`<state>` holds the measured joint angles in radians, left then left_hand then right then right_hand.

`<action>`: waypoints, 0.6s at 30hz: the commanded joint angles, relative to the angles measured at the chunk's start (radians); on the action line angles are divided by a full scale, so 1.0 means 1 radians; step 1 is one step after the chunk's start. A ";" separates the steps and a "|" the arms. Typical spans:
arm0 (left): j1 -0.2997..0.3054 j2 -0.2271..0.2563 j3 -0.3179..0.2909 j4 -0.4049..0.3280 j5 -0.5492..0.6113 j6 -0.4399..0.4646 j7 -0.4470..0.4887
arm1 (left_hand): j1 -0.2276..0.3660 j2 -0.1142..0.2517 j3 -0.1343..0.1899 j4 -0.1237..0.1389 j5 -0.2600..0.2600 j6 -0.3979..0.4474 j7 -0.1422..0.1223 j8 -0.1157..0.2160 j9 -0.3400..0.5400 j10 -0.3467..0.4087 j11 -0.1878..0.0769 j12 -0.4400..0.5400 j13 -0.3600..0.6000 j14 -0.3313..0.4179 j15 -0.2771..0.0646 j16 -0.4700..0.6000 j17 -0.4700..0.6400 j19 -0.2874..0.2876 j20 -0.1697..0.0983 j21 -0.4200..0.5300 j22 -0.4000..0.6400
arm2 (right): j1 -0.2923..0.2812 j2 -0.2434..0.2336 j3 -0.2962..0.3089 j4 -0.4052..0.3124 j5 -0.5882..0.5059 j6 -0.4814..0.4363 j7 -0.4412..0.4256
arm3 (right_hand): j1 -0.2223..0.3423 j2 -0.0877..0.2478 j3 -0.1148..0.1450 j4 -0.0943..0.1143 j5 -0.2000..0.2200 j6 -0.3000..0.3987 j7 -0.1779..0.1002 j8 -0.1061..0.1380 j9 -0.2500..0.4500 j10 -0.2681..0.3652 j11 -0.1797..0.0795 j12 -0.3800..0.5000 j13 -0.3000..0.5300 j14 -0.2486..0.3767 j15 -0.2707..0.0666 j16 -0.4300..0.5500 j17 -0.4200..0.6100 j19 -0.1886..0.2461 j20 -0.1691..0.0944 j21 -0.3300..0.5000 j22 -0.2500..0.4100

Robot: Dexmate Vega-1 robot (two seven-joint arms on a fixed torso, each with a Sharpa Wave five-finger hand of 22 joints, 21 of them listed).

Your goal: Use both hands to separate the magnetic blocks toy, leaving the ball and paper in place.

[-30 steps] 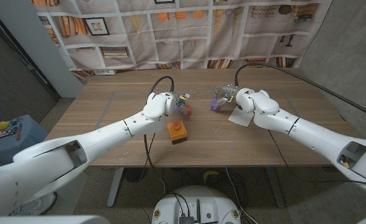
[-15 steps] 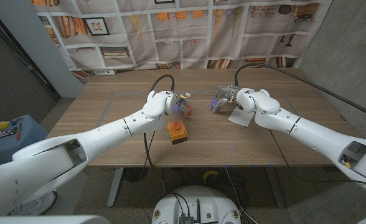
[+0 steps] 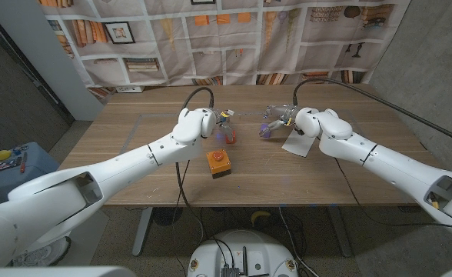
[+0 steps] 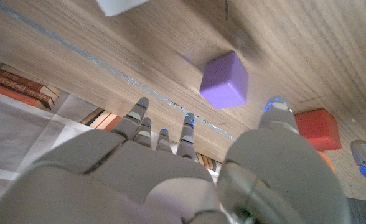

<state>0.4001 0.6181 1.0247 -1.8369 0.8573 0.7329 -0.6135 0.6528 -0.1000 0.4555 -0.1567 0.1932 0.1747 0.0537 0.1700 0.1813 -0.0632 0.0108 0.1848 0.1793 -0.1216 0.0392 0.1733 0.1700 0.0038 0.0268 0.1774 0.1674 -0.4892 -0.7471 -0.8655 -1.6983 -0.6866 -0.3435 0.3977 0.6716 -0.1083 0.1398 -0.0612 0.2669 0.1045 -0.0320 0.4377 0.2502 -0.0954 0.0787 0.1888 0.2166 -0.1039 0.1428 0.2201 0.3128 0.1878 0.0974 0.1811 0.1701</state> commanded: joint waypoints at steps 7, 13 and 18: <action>0.093 0.069 -0.145 -0.117 -0.158 -0.016 0.087 | -0.047 0.009 -0.009 0.008 0.002 -0.042 -0.015 0.002 -0.002 -0.041 0.012 -0.002 0.001 -0.059 0.011 -0.005 0.003 -0.056 -0.002 -0.004 0.003 | -0.071 -0.042 0.101 -0.020 0.154 0.062 -0.097 | -0.061 0.007 -0.018 0.024 0.013 -0.039 0.033 -0.036 -0.013 -0.010 0.001 0.015 0.002 -0.023 0.007 -0.007 0.006 -0.027 0.003 0.000 0.001; 0.146 0.085 -0.209 -0.142 -0.241 -0.021 0.184 | -0.059 0.016 -0.011 0.011 0.001 -0.060 -0.013 0.001 -0.002 -0.042 0.020 0.002 0.000 -0.065 0.015 -0.002 0.003 -0.066 -0.014 -0.002 0.003 | -0.115 -0.042 0.145 -0.029 0.217 0.055 -0.172 | -0.106 0.019 -0.030 0.042 0.015 -0.017 -0.005 -0.048 -0.029 0.033 -0.007 0.033 0.000 -0.005 -0.008 0.005 0.008 -0.014 -0.006 0.009 0.001; 0.205 0.097 -0.279 -0.166 -0.337 -0.026 0.282 | -0.072 0.026 -0.012 0.015 0.000 -0.059 -0.033 0.006 -0.003 -0.036 0.012 0.006 0.000 -0.061 0.005 0.002 0.002 -0.058 -0.024 0.004 0.003 | -0.155 -0.036 0.194 -0.011 0.317 0.092 -0.237 | -0.120 0.034 -0.029 0.049 0.014 -0.012 -0.020 -0.056 -0.036 0.051 -0.018 0.038 -0.002 0.004 -0.026 0.009 0.008 -0.005 -0.015 0.012 0.001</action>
<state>0.5100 0.6850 0.8650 -1.9512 0.6773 0.7199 -0.4846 0.5948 -0.0761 0.4439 -0.1451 0.1932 0.1094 0.0343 0.1700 0.1766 -0.0988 0.0252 0.1848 0.1767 -0.1698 0.0517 0.1733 0.1699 -0.0519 0.0145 0.1737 0.1676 -0.5763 -0.7826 -0.7530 -1.7193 -0.5199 -0.2935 0.2733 0.5612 -0.0768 0.1066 -0.0189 0.2746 0.0911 -0.0401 0.3880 0.2145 -0.0601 0.0621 0.2196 0.2136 -0.1033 0.1314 0.2196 0.3186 0.1748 0.0818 0.1891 0.1688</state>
